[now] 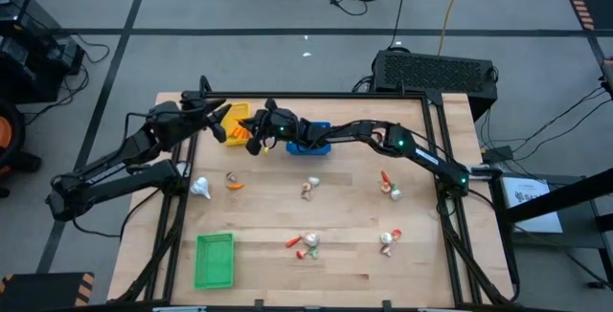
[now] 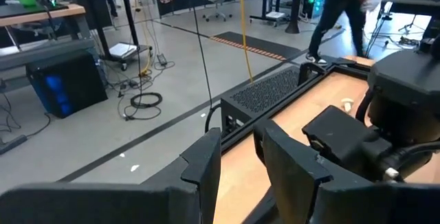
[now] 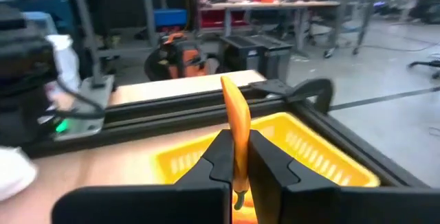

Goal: Sort produce into baskets
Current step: Put the yellow chili pepper into the yellow bin, then put the orange chili pepper into the yellow bin

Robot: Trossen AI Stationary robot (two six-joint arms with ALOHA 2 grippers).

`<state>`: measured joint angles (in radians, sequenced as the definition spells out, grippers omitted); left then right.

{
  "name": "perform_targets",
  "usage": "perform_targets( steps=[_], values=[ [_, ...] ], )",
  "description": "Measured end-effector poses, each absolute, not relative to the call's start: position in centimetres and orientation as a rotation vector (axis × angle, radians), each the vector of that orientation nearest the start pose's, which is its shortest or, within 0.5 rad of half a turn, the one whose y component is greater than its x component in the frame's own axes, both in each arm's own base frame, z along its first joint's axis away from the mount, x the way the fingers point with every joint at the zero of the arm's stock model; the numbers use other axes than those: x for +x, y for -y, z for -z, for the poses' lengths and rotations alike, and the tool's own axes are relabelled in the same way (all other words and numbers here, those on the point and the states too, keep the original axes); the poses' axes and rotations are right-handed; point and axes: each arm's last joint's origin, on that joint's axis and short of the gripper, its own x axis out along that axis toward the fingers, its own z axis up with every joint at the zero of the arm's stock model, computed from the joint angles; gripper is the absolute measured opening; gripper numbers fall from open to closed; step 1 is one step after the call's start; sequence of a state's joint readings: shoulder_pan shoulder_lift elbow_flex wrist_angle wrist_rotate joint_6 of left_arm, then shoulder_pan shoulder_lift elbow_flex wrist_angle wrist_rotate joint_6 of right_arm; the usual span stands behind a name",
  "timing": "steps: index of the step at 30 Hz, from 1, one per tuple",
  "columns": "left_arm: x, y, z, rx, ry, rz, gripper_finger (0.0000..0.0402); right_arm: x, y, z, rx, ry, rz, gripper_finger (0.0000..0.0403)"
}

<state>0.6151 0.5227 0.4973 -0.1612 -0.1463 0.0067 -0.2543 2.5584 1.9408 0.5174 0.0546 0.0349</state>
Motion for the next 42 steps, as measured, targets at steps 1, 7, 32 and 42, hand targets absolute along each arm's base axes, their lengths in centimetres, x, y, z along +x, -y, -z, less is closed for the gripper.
perform_targets(
  steps=[1, 7, 32, 42],
  values=[
    [10.6, -8.0, -27.1, -0.038, -0.186, -0.758, 0.0118, 55.2, 14.5, -14.5, 0.046, -0.106, 0.293, 0.0019],
    [10.8, -8.1, -27.2, -0.036, -0.179, -0.759, 0.0118, 55.2, 14.3, -14.4, 0.048, -0.126, 0.273, 0.0019],
    [10.8, -8.2, -27.1, -0.036, -0.187, -0.758, 0.0118, 55.0, 14.5, -15.0, 0.056, -0.172, 0.279, 0.0079],
    [10.8, -8.1, -26.7, -0.038, -0.228, -0.755, 0.0118, 50.2, 15.0, -21.5, 0.064, -0.635, 0.299, 0.0079]
  ],
)
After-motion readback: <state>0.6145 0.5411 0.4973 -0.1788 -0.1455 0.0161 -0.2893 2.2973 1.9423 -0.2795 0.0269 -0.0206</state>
